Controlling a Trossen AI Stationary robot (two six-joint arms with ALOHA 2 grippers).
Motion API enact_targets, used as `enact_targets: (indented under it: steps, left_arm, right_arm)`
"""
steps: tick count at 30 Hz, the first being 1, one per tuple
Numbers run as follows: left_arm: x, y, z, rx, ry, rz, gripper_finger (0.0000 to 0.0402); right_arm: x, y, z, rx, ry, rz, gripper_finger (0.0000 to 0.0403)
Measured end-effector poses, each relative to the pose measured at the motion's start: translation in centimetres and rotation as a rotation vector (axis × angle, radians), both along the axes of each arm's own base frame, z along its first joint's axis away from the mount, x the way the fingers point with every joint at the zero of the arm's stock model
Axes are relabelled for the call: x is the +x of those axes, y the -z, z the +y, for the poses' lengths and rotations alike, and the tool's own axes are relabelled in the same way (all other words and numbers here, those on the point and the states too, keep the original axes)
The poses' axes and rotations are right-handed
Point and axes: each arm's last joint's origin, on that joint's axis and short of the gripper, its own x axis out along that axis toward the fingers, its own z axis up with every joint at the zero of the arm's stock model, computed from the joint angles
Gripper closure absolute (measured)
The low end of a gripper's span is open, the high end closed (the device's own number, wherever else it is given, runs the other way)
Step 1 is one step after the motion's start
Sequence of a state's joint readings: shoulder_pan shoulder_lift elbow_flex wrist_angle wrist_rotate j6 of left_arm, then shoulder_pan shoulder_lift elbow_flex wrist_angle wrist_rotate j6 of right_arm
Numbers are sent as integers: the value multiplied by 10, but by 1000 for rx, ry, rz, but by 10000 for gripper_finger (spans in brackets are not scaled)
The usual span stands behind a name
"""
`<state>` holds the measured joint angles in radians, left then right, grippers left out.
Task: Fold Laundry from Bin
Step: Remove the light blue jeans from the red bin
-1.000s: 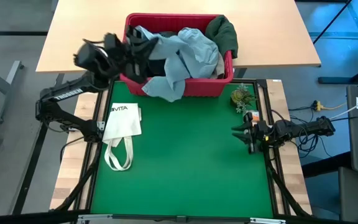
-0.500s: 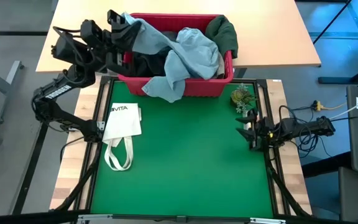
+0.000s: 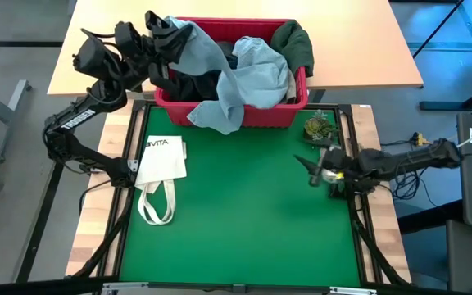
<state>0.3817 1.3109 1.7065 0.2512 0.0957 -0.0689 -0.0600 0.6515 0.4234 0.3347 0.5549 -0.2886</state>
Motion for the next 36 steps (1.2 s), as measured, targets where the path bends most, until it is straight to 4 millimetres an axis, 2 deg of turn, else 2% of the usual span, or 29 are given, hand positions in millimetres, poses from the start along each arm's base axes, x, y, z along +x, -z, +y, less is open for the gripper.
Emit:
enact_targets:
  steps: [4, 10, 15, 19, 24, 31, 36]
  left_arm:
    - [0, 1, 0, -3, 1, 8, 401]
    - [1, 1, 0, 2, 16, 18, 401]
    - [1, 1, -1, 19, 52, 26, 401]
    - [2, 1, -3, 31, 74, 30, 401]
    - [2, 2, -4, 45, 99, 37, 401]
    - [2, 2, -4, 48, 104, 41, 401]
    - [2, 2, -5, 63, 127, 48, 401]
  right_arm:
    - [30, -15, -18, 4, 95, 102, 162]
    - [68, -19, -56, 31, 188, 258, 162]
    - [91, -22, -83, 2, 240, 342, 162]
    - [102, -25, -100, 3, 279, 378, 162]
    - [102, -22, -116, 16, 359, 407, 162]
    - [87, -19, -139, 48, 448, 444, 162]
    - [76, -16, -157, 105, 368, 419, 162]
